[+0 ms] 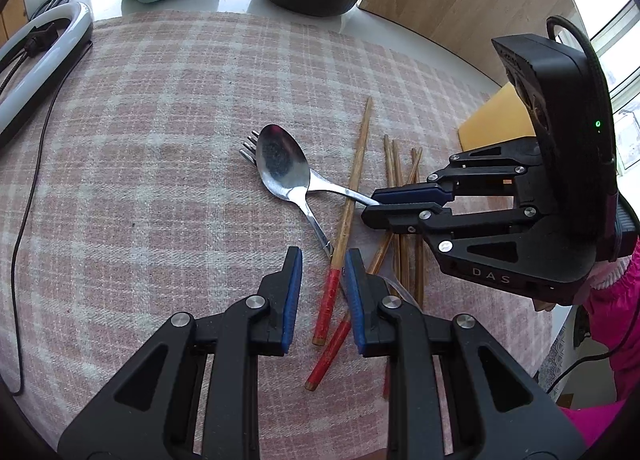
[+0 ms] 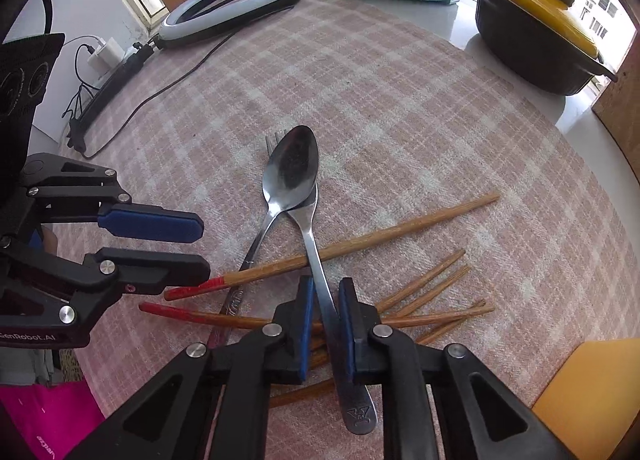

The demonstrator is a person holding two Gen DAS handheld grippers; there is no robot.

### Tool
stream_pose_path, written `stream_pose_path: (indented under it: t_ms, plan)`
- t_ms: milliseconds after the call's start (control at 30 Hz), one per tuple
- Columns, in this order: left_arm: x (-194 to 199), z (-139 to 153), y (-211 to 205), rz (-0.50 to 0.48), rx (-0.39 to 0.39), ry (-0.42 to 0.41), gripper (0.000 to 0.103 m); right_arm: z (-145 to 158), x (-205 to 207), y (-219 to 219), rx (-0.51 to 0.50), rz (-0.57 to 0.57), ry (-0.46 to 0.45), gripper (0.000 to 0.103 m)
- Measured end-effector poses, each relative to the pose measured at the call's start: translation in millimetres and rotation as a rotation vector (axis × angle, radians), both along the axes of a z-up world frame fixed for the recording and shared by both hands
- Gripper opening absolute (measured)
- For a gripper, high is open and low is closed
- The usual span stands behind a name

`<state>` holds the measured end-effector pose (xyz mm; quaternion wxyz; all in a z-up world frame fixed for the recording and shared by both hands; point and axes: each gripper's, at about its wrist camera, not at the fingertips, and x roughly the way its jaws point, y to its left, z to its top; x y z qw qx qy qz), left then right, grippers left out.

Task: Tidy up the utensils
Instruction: 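Grasp the steel fork with the right gripper while the left gripper grasps another wooden chopstick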

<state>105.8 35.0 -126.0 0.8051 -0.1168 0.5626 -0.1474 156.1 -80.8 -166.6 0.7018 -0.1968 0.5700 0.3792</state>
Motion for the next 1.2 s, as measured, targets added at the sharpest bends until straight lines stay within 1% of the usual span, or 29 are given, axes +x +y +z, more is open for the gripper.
stream_pose_path:
  t_ms: [67,233,333,467,567,667,733,800,833,867,1200]
  plan:
    - [5,-2,-5,-0.011,0.010,0.004,0.021,0,0,-5,0.014,-0.022,0.010,0.006]
    - [15,-2,-22,-0.068,0.032,-0.007,0.021,1,0,-11,0.035,-0.067,0.019,0.005]
    - [20,-3,-34,-0.105,0.081,-0.017,0.021,2,1,-15,0.040,-0.086,0.017,0.005]
    - [29,-8,-41,-0.124,0.117,-0.009,0.021,3,4,-23,0.036,-0.125,0.011,0.005]
    - [38,-14,-47,-0.132,0.120,0.000,0.021,3,7,-29,0.041,-0.155,0.013,0.005]
    - [44,-17,-51,-0.160,0.104,0.015,0.021,1,9,-33,0.039,-0.172,0.011,0.005]
    - [48,-23,-54,-0.163,0.113,0.027,0.021,1,10,-34,0.036,-0.181,0.009,0.005]
    - [50,-22,-56,-0.169,0.124,0.018,0.021,1,10,-36,0.035,-0.193,0.008,0.005]
    - [51,-22,-56,-0.168,0.126,0.018,0.013,0,11,-37,0.035,-0.198,0.010,0.005]
    - [52,-22,-56,-0.162,0.126,0.024,0.007,0,11,-37,0.035,-0.198,0.012,0.005]
    - [44,-19,-41,-0.104,0.099,0.027,0.007,-2,13,-32,0.027,-0.199,0.012,0.005]
